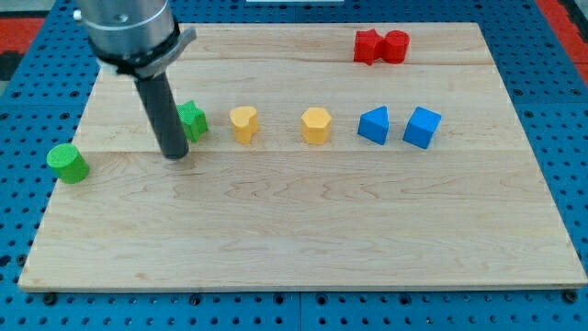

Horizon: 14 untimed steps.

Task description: Push the green circle into the green star

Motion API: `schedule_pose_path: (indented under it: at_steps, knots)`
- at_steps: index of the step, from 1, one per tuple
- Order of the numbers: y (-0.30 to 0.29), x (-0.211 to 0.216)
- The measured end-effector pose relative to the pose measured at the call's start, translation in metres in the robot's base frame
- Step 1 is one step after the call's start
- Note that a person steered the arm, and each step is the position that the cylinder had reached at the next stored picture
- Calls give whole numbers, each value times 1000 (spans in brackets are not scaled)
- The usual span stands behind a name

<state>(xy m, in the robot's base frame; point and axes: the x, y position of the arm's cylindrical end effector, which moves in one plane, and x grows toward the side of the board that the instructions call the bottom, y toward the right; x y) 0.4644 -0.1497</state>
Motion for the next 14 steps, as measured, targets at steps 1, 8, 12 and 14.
schedule_pose_path:
  at_steps: [1,8,12,14]
  knots:
    - [-39,76]
    - [-152,-17]
    - [-73,-52]
    - [-100,-86]
